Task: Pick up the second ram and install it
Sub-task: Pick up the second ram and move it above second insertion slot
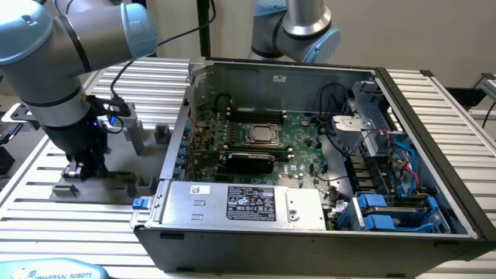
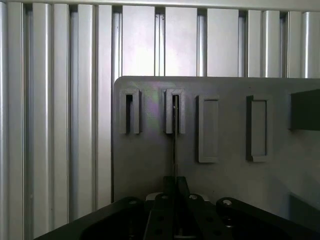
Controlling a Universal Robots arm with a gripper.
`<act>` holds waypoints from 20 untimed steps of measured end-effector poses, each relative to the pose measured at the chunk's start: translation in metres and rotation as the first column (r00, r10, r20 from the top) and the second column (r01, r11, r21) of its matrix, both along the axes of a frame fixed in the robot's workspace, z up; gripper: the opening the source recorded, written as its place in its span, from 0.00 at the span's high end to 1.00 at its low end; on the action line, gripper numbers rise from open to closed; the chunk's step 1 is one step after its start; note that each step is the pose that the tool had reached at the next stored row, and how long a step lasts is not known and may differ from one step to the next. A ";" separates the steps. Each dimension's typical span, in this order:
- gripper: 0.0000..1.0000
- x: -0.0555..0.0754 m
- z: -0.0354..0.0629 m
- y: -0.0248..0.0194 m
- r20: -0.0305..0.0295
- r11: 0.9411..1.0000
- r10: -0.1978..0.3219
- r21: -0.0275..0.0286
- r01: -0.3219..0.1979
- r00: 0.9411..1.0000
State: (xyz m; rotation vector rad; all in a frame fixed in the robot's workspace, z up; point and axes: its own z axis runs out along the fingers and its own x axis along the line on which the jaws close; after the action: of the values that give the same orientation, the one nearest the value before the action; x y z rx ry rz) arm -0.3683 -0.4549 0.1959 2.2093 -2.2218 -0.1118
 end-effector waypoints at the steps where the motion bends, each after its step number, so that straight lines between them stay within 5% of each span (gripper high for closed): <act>1: 0.87 0.000 0.0000 0.0000 0.000 1.000 0.000 0.000 0.000 1.000; 10: 0.87 0.000 0.0104 0.0000 0.000 1.000 0.000 0.000 0.000 1.000; 20: 0.87 0.000 0.0491 0.0000 0.000 1.000 0.000 0.000 0.000 1.000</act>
State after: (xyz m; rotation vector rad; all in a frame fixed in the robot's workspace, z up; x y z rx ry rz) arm -0.3683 -0.4549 0.2449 2.2089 -2.2219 -0.1120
